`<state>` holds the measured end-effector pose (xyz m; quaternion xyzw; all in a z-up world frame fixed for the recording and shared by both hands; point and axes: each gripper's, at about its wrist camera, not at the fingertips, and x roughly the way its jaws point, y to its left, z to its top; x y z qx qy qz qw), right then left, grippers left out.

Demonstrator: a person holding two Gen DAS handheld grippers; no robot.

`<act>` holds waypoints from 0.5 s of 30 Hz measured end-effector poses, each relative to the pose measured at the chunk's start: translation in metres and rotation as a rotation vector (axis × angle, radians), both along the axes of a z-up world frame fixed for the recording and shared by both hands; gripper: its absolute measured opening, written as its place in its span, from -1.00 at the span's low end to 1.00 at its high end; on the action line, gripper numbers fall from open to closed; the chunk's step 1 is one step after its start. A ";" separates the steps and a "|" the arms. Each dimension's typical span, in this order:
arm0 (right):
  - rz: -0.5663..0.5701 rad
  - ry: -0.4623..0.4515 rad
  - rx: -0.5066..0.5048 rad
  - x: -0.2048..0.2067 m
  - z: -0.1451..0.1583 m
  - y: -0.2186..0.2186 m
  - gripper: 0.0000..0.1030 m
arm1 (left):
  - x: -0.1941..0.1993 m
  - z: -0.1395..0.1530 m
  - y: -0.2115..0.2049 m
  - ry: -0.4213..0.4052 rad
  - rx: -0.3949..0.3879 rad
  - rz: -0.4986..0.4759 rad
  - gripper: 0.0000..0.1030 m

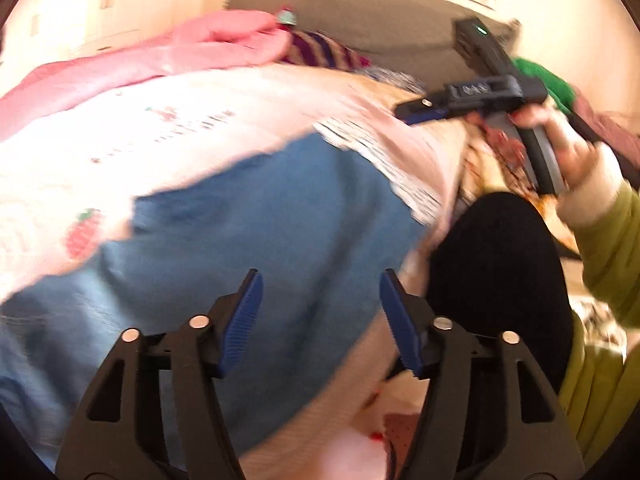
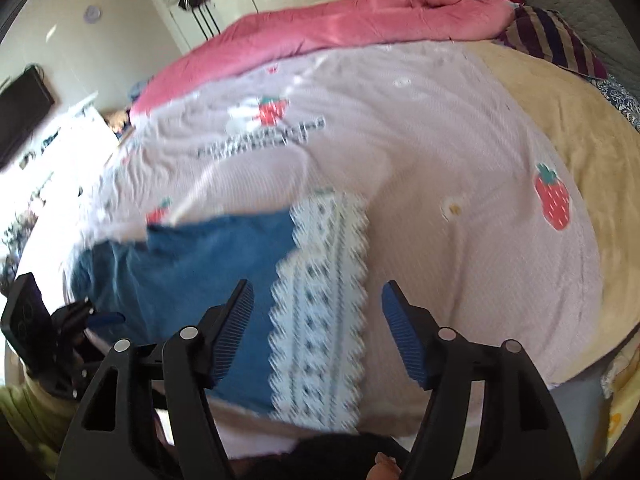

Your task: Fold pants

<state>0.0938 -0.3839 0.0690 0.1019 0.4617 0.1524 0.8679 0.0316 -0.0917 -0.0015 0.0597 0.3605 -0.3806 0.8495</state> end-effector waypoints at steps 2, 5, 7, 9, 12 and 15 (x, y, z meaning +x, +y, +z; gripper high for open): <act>0.029 -0.022 0.062 0.017 0.010 0.017 0.37 | 0.017 0.009 0.013 -0.007 0.004 0.083 0.19; 0.126 -0.069 0.117 0.044 0.028 0.058 0.47 | 0.046 0.018 0.028 0.013 0.039 0.155 0.32; 0.159 -0.133 0.092 0.052 0.034 0.076 0.56 | 0.063 0.019 0.028 0.010 0.119 0.182 0.34; 0.121 -0.181 0.015 0.055 0.032 0.082 0.60 | 0.080 0.015 0.026 0.037 0.185 0.190 0.33; 0.037 -0.165 -0.107 0.056 0.009 0.063 0.61 | 0.099 0.008 0.021 0.070 0.233 0.178 0.33; -0.031 -0.091 -0.111 0.057 -0.011 0.027 0.61 | 0.113 -0.004 0.016 0.113 0.260 0.169 0.26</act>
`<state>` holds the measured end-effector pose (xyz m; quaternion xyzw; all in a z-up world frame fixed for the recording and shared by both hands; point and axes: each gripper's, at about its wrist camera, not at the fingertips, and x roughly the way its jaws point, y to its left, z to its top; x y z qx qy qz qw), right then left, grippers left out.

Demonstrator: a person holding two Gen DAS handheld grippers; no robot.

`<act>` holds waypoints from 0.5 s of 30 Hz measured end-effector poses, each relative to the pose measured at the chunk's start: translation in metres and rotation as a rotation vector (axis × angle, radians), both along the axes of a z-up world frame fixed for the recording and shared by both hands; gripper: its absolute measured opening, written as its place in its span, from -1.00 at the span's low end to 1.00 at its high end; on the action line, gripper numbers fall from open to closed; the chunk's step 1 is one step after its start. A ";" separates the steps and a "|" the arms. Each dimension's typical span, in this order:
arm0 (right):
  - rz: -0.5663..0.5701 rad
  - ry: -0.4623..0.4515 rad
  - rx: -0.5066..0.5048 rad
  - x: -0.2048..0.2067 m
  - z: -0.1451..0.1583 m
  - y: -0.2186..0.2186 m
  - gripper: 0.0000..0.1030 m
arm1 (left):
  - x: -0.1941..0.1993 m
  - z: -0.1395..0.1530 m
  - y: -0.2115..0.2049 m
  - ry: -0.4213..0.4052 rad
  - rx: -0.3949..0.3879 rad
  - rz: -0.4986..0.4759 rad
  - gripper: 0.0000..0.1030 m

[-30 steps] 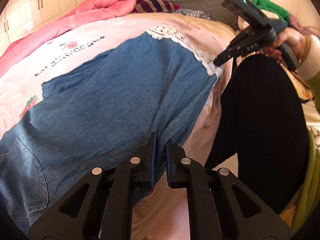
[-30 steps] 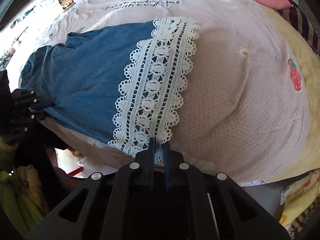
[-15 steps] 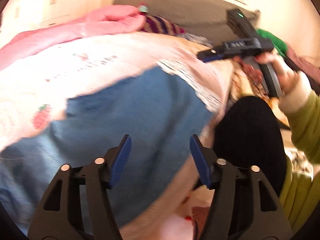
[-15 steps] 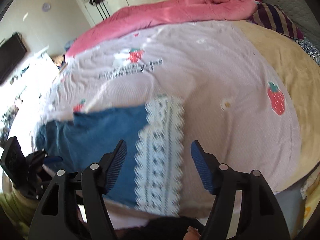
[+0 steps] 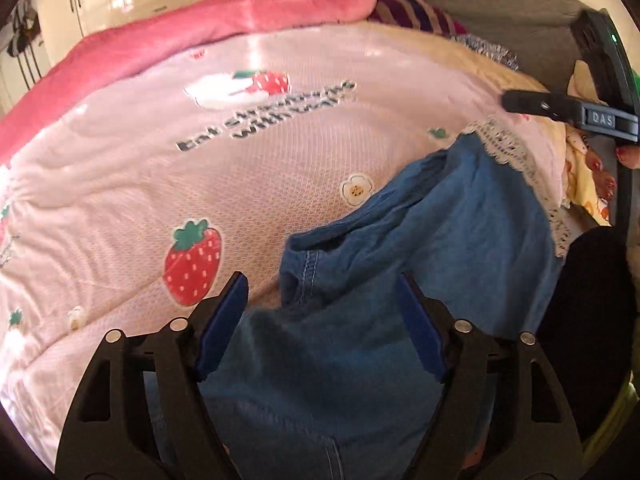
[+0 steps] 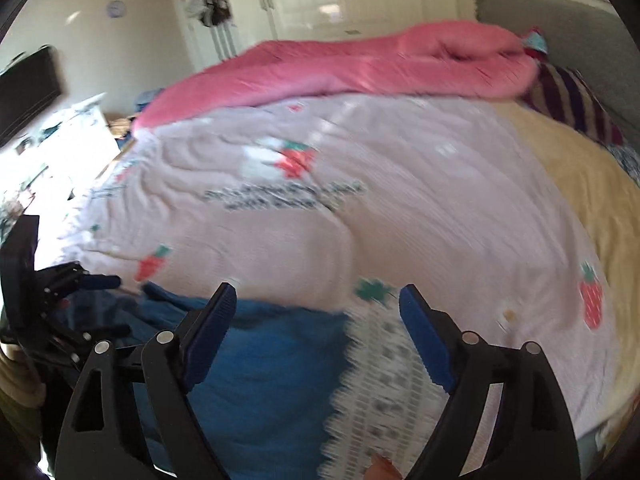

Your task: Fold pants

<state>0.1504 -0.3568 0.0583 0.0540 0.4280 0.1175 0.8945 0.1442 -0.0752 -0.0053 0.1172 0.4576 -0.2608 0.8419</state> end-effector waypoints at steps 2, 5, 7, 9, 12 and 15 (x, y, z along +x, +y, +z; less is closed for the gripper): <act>-0.032 0.034 0.044 0.001 -0.009 -0.021 0.62 | 0.012 -0.009 0.001 0.050 -0.005 0.026 0.17; -0.047 0.085 0.105 0.003 -0.019 -0.040 0.66 | 0.024 -0.022 0.004 0.123 -0.050 0.049 0.05; -0.052 0.131 0.109 0.010 -0.030 -0.043 0.66 | 0.030 -0.029 0.001 0.141 -0.051 0.049 -0.21; -0.045 0.167 0.117 0.013 -0.037 -0.041 0.66 | 0.033 -0.035 -0.004 0.154 -0.047 0.046 -0.46; -0.046 0.190 0.094 0.016 -0.045 -0.041 0.50 | 0.038 -0.034 -0.009 0.155 -0.041 0.034 -0.80; -0.007 0.214 0.103 0.018 -0.051 -0.036 -0.35 | 0.049 -0.030 -0.009 0.149 -0.048 0.043 -0.88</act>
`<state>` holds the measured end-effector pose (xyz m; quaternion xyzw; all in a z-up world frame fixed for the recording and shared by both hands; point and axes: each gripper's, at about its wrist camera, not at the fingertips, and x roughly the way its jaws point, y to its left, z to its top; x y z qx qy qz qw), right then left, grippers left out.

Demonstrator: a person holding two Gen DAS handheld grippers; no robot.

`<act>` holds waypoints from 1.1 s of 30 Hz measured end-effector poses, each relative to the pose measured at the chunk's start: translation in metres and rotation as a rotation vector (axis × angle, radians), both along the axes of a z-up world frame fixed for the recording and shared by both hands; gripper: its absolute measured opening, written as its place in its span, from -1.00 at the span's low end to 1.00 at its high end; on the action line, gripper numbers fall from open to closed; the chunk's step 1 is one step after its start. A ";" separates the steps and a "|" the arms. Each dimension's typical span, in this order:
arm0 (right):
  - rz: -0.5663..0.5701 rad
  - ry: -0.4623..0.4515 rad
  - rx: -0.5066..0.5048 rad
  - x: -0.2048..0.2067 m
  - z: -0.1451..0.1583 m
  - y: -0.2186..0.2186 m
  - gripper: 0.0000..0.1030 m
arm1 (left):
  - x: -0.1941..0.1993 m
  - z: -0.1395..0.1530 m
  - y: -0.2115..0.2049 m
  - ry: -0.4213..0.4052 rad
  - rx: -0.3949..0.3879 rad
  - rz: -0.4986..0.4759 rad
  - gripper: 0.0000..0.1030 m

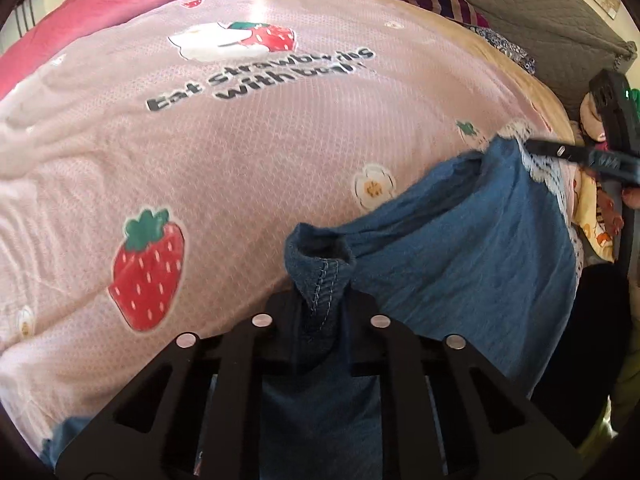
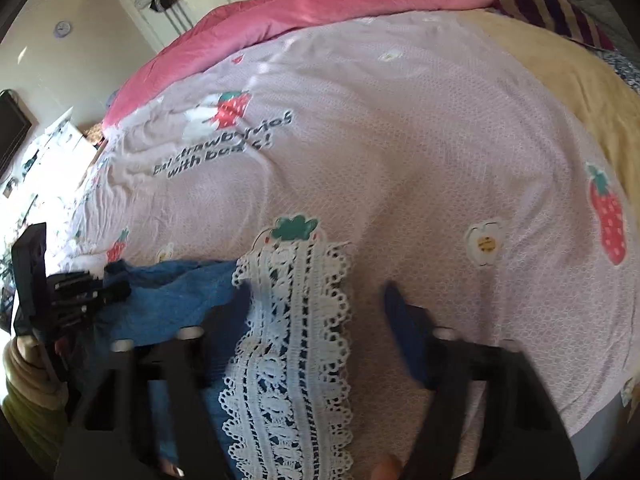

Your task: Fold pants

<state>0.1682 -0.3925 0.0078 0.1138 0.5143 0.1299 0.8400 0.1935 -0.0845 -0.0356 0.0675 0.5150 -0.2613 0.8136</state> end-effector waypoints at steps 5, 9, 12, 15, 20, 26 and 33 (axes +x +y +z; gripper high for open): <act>-0.005 -0.048 -0.009 0.000 0.007 0.001 -0.54 | 0.025 0.012 0.007 -0.018 -0.028 0.028 -0.89; -0.009 0.000 -0.041 0.007 -0.004 0.003 -0.54 | 0.047 0.007 0.006 -0.021 0.003 0.053 -0.89; 0.010 0.017 -0.095 0.010 -0.012 0.009 -0.53 | 0.053 -0.007 0.004 -0.024 0.039 0.065 -0.93; 0.004 0.016 -0.126 0.010 -0.012 0.010 -0.33 | 0.054 -0.008 0.008 -0.042 0.017 0.078 -0.94; -0.040 -0.067 -0.052 -0.002 0.010 -0.002 0.02 | 0.037 0.029 0.039 -0.105 -0.093 0.130 -0.75; 0.081 -0.239 0.010 -0.021 0.043 0.025 0.20 | -0.017 0.067 0.100 -0.197 -0.086 0.198 -0.03; 0.383 -0.177 0.049 0.000 0.037 0.135 0.32 | -0.062 0.050 0.196 -0.156 -0.014 0.421 0.23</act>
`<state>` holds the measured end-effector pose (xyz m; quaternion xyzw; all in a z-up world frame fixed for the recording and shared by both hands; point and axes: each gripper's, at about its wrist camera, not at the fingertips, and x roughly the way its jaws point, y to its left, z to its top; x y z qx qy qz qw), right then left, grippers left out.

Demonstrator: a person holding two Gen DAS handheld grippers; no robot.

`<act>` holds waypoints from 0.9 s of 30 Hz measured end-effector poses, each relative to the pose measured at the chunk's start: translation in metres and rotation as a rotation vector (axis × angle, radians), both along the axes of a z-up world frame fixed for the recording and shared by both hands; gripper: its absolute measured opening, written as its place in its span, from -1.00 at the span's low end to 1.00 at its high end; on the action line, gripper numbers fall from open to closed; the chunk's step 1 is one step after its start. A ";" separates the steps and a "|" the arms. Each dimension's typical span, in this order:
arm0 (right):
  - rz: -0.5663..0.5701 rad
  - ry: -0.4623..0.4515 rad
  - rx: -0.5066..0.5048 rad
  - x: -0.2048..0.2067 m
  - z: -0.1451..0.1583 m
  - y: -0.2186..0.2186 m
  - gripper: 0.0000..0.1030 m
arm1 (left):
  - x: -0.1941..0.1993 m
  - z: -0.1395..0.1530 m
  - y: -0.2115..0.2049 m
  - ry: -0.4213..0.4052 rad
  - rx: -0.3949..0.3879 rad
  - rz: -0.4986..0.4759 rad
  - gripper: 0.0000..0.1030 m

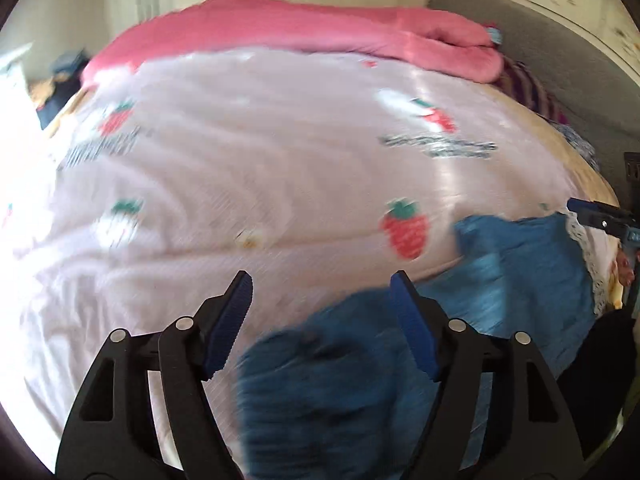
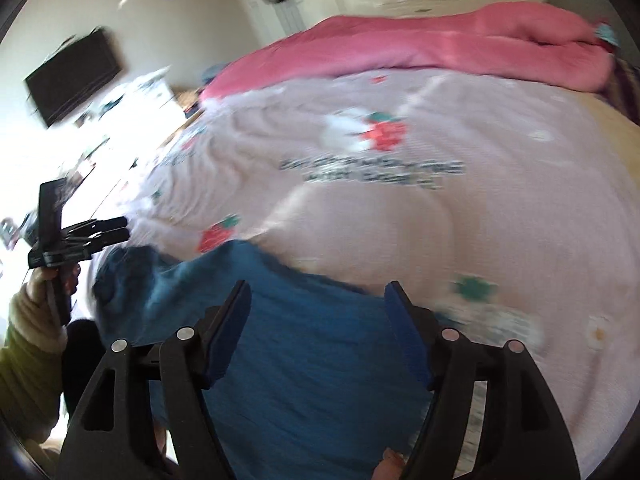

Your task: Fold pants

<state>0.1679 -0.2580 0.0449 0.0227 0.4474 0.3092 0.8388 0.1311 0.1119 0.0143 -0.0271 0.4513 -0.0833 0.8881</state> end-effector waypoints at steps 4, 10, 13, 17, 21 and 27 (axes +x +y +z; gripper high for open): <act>0.094 0.036 -0.060 0.027 -0.016 0.064 0.35 | -0.005 -0.016 0.015 0.053 -0.041 0.029 0.23; 0.118 0.127 -0.169 0.063 -0.066 0.117 0.19 | 0.000 -0.038 0.007 0.117 0.011 0.014 0.05; 0.178 0.134 -0.159 0.060 -0.067 0.126 -0.95 | -0.005 -0.046 0.012 0.127 0.002 0.024 0.04; 0.114 0.087 -0.162 0.062 -0.055 0.116 -0.97 | -0.007 -0.044 0.015 0.098 0.021 0.056 0.04; 0.102 0.081 -0.200 0.064 -0.072 0.118 -0.97 | -0.006 -0.046 0.017 0.097 0.010 0.067 0.05; 0.054 0.089 -0.107 0.061 -0.071 0.100 -0.74 | -0.004 -0.048 0.018 0.085 0.036 0.090 0.19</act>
